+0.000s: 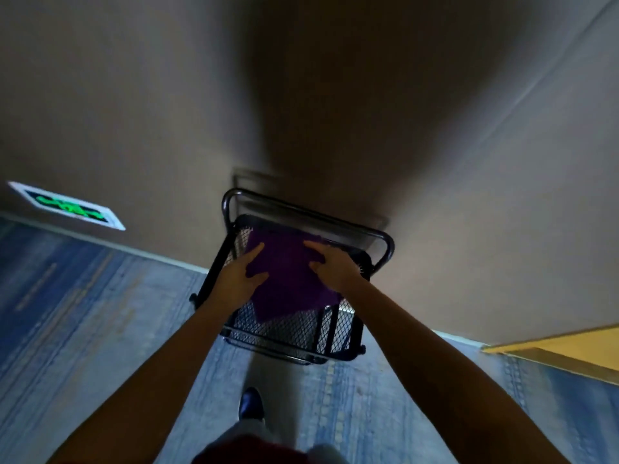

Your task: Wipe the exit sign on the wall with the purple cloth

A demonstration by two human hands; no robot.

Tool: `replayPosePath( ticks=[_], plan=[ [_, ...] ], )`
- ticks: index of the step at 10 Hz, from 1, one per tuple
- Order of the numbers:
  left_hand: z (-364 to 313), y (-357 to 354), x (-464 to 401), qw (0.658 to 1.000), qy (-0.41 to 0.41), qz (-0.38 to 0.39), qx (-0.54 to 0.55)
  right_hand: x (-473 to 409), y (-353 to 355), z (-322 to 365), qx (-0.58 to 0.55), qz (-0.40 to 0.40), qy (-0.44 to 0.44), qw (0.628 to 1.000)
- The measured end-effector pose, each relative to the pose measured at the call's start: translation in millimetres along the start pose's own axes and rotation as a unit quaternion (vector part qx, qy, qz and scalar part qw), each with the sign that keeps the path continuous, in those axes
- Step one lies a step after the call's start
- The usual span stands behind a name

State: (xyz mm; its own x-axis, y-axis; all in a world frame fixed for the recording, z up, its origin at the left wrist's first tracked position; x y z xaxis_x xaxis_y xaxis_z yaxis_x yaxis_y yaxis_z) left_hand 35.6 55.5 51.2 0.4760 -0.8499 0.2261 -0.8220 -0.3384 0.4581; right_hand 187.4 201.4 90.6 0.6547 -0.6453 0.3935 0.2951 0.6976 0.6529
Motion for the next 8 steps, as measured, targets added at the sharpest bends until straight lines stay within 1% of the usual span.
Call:
replayPosePath(
  ticks=[1, 2, 3, 4, 5, 6, 7, 8],
  plan=[
    [12.5, -10.2, 3.6, 0.999, 0.017, -0.003, -0.033, -10.9, -11.4, -16.4, 0.017, 0.033, 0.001, 0.999],
    [24.5, -24.2, -4.6, 0.993, 0.046, -0.002, -0.105, -17.8, -25.8, -39.7, 0.01, 0.041, -0.005, 0.999],
    [32.4, -41.3, -25.0, 0.979, 0.058, 0.019, -0.193, -21.2, -40.1, -66.8, -0.007, 0.026, -0.022, 0.999],
    [39.3, -60.9, -41.6, 0.972, 0.07, 0.042, -0.22, -17.6, -50.3, -93.3, -0.06, 0.01, -0.044, 0.997],
    [45.8, -72.2, -49.1, 0.97, 0.079, 0.018, -0.23, -20.4, -54.4, -115.2, -0.083, 0.008, -0.062, 0.995],
    [48.2, -82.9, -48.9, 0.964, 0.076, 0.008, -0.254, -25.8, -59.5, -126.4, -0.079, 0.048, -0.073, 0.993],
    [55.0, -88.4, -43.9, 0.95, 0.101, 0.009, -0.295, -23.8, -68.9, -139.8, -0.081, 0.12, -0.106, 0.984],
    [64.0, -76.9, -39.5, 0.932, 0.151, -0.008, -0.331, -22.5, -71.6, -149.8, -0.058, 0.165, -0.135, 0.975]
  ],
)
Point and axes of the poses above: each hand's wrist, its own x-axis away from the middle knuckle, its own y-axis out of the back of the hand, z = x × y, the point moved 10 cm from there along -x, towards the middle knuckle, and after that the axes turned 11 degrees about -x, right-handed, at the moved point
